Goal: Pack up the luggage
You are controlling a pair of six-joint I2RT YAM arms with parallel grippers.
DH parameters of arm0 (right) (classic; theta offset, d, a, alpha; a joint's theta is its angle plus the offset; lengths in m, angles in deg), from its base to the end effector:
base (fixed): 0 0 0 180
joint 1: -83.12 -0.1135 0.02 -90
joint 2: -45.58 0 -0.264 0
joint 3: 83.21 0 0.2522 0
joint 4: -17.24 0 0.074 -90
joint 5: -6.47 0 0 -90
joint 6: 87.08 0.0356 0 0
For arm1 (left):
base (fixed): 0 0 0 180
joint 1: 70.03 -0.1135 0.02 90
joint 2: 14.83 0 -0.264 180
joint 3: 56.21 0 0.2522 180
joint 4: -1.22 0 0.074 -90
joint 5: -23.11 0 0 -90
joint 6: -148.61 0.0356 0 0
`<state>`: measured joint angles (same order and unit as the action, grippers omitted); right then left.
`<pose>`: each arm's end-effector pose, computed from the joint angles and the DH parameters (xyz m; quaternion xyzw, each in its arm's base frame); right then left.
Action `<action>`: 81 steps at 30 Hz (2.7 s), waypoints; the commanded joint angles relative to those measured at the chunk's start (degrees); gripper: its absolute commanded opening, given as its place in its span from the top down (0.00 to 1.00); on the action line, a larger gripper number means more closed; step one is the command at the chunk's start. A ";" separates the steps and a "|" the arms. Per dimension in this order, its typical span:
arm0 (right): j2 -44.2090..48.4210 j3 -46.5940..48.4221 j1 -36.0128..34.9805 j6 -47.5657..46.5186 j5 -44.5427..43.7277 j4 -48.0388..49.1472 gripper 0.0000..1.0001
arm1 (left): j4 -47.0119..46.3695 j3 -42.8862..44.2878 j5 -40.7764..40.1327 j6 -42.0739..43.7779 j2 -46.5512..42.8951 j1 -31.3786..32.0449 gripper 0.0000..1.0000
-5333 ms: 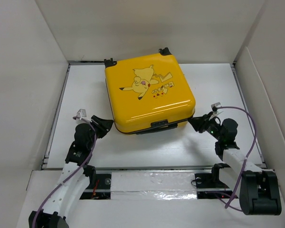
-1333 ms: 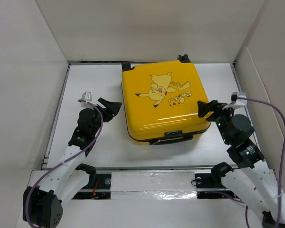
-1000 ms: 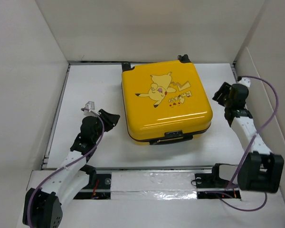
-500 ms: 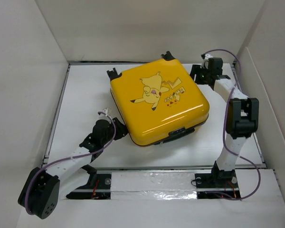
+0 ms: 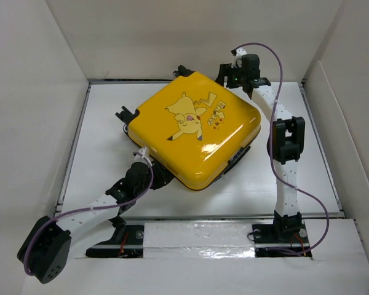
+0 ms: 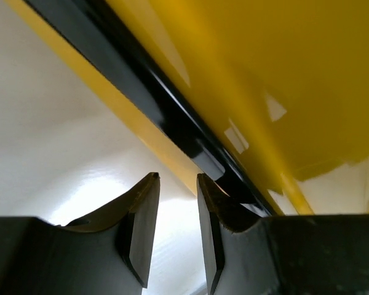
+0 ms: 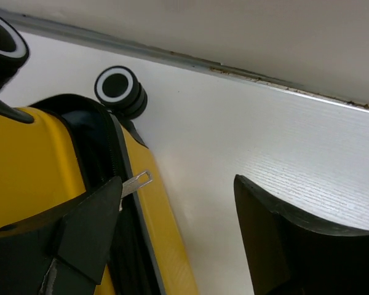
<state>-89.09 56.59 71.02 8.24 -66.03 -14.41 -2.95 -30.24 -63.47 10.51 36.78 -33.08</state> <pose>0.5388 0.1265 0.2756 -0.1296 0.8343 0.2066 0.4944 0.1469 -0.1131 0.1712 -0.0635 0.8238 -0.3986 0.3981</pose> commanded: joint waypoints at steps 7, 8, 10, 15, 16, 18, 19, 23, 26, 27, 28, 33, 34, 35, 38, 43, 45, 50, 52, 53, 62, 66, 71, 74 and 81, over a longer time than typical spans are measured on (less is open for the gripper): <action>29.86 -18.88 -3.82 8.13 15.20 11.80 0.03 | -8.44 11.70 1.41 3.36 1.73 -4.78 0.71; 32.60 -21.07 -2.77 7.95 15.37 13.13 0.03 | -8.35 11.96 1.41 3.27 1.73 -4.78 0.71; 38.84 -31.08 0.13 8.65 15.20 20.29 0.03 | -8.87 11.96 1.59 2.66 0.95 -4.78 0.71; 66.51 -58.93 2.43 9.36 11.44 31.68 0.74 | -8.43 12.66 1.68 2.13 -0.72 -4.78 0.70; 71.25 -69.42 1.21 9.09 9.85 33.43 0.86 | -8.52 12.84 1.85 2.04 -0.90 -4.78 0.70; 85.62 -80.72 -4.58 9.27 2.34 35.72 1.00 | -8.17 12.93 2.03 2.04 -1.25 -4.78 0.70; 90.33 -91.22 -6.69 9.18 -0.24 36.95 1.00 | -7.91 12.93 2.12 2.22 -1.34 -4.78 0.70; 108.89 -107.01 -11.54 10.06 -12.48 29.16 0.93 | -5.10 13.11 1.24 3.53 -2.13 -4.78 0.70; 115.50 -112.57 -12.07 10.41 -8.29 25.71 0.71 | -4.39 11.97 0.80 3.36 -3.27 -4.78 0.70; 116.12 -113.46 -12.07 10.24 -5.66 26.58 0.65 | -4.56 11.70 0.89 3.19 -3.54 -4.78 0.70; 116.21 -113.99 -12.07 10.93 -4.50 25.89 0.60 | -4.65 11.70 1.32 2.84 -3.54 -4.78 0.70; 111.31 -115.76 -13.30 9.36 -3.70 29.22 0.57 | -4.13 13.28 1.33 3.01 -3.63 -4.78 0.70; 109.90 -115.06 -13.82 7.96 -3.87 30.10 0.57 | -3.87 13.54 1.33 3.10 -3.71 -4.78 0.70; 107.02 -114.70 -14.35 7.60 -3.79 30.89 0.58 | -3.78 13.72 1.33 3.36 -3.80 -4.78 0.70; 102.61 -113.65 -15.58 6.54 -2.56 33.61 0.60 | -3.16 14.25 0.80 3.53 -4.33 -4.78 0.70; 97.85 -113.55 -18.05 5.93 -2.55 35.90 0.61 | -3.42 14.33 0.62 3.45 -3.98 -4.78 0.70; 97.50 -113.82 -18.75 6.10 -2.73 36.52 0.60 | -3.69 14.25 0.71 3.36 -3.54 -4.78 0.70; 96.70 -113.38 -19.28 6.02 -1.94 36.88 0.59 | -3.95 14.25 0.53 3.36 -3.10 -4.78 0.70; 96.70 -113.21 -19.81 5.84 -2.11 36.09 0.59 | -4.13 14.16 0.53 3.53 -2.75 -4.78 0.70; 96.79 -113.21 -19.81 5.84 -2.55 36.00 0.58 | -4.30 14.16 0.62 3.45 -2.66 -4.78 0.70; 92.67 -113.82 -19.81 6.37 -5.98 43.98 0.59 | -5.09 13.63 1.24 3.10 -2.31 -4.78 0.70; 87.49 -112.42 -20.33 6.72 -2.74 47.86 0.78 | -5.71 13.54 1.50 2.83 -1.61 -4.78 0.70; 85.80 -111.54 -25.16 7.25 -4.83 47.60 1.00 | -8.43 13.11 2.64 1.78 -0.20 -4.78 0.70; 89.30 -110.92 -29.28 7.51 -7.91 42.25 1.00 | -11.33 12.67 3.35 1.25 1.47 -4.78 0.70; 94.51 -108.55 -42.36 13.21 -14.07 21.77 1.00 | -18.36 13.45 1.50 -0.42 7.00 -4.78 0.71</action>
<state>4.35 -55.21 34.35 17.73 -80.35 15.14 -5.27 -21.28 -62.37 12.77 41.99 -38.45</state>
